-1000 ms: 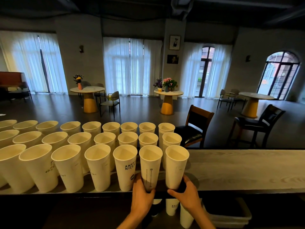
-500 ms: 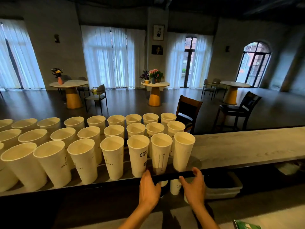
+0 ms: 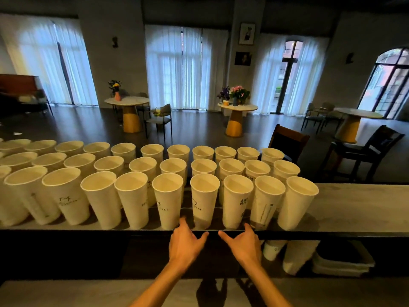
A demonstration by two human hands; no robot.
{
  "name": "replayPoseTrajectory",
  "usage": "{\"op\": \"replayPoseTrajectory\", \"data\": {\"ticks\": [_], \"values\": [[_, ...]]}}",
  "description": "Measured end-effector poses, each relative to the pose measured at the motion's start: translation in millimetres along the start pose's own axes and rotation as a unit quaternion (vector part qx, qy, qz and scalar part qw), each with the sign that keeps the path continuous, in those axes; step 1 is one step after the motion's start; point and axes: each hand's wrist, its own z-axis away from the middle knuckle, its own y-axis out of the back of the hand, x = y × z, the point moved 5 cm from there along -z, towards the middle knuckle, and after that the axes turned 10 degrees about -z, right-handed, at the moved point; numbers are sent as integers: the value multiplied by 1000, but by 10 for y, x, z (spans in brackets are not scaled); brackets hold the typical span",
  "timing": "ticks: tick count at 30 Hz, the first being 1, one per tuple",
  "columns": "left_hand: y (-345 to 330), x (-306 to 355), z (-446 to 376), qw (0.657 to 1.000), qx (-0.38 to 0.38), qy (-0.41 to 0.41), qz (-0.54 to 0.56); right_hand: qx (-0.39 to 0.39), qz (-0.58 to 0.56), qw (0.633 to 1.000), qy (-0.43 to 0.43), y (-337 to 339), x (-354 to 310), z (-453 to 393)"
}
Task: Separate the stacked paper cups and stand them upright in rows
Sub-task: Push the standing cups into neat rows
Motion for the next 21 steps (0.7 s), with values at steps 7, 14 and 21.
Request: {"op": "replayPoseTrajectory", "data": {"ticks": [7,14,21], "values": [[-52,176,-315,997,-6,-39,-71,25,40,999,27,-37,-148,-199],[-164,63,-441,998,-13,-57,-31,61,32,997,42,-91,-88,-210],[-234,-28,-519,998,-21,-56,-24,68,10,997,29,-136,-8,-213]]}}
